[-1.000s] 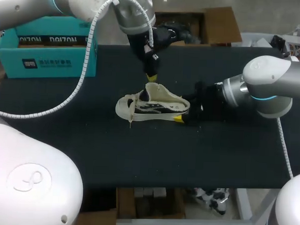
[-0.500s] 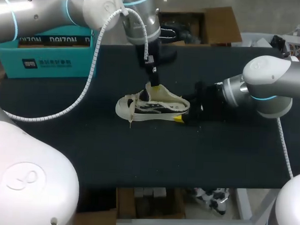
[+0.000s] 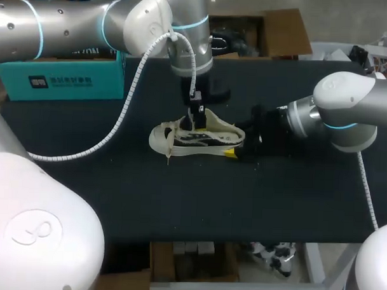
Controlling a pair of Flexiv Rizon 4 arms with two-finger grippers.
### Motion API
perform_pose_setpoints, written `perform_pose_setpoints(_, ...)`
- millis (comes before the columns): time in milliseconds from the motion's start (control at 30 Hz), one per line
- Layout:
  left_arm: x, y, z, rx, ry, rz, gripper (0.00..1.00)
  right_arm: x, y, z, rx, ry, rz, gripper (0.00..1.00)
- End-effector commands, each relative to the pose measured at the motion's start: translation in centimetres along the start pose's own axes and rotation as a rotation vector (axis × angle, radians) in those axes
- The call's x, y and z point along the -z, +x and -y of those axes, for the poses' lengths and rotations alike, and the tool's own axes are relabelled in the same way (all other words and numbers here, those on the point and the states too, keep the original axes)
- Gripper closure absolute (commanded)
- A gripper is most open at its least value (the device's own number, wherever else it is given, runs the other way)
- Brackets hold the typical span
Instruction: Open the shoe tongue, take the insole out of the shoe, put the insole back into the shoe, and pack the shoe into the shoebox
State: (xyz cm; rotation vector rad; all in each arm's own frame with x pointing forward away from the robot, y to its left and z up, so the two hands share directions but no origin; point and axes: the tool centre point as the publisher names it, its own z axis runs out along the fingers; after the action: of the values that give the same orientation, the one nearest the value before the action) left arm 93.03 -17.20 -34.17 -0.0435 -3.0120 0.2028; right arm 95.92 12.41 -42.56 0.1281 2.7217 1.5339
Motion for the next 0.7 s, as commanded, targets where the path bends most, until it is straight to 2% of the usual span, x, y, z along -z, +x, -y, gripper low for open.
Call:
perform_pose_setpoints(33,-1.5,-1.1,0.2,-0.002,-0.033,-0.037,1.00,0.0,-0.1,0.2,0.001,-0.003,-0.002,1.00)
perform_pose_setpoints(167,-2.2,-1.1,-0.3,-0.012,-0.046,-0.086,1.00,0.0,-0.1,0.2,0.001,-0.003,-0.002,1.00)
perform_pose_setpoints(467,-4.1,-0.3,-0.9,-0.005,-0.069,-0.074,1.00,0.0,-0.1,0.2,0.001,-0.003,-0.002,1.00)
perform_pose_setpoints(700,-5.4,1.2,-1.0,-0.006,-0.081,-0.002,1.00,0.0,-0.1,0.2,0.001,-0.003,-0.002,1.00)
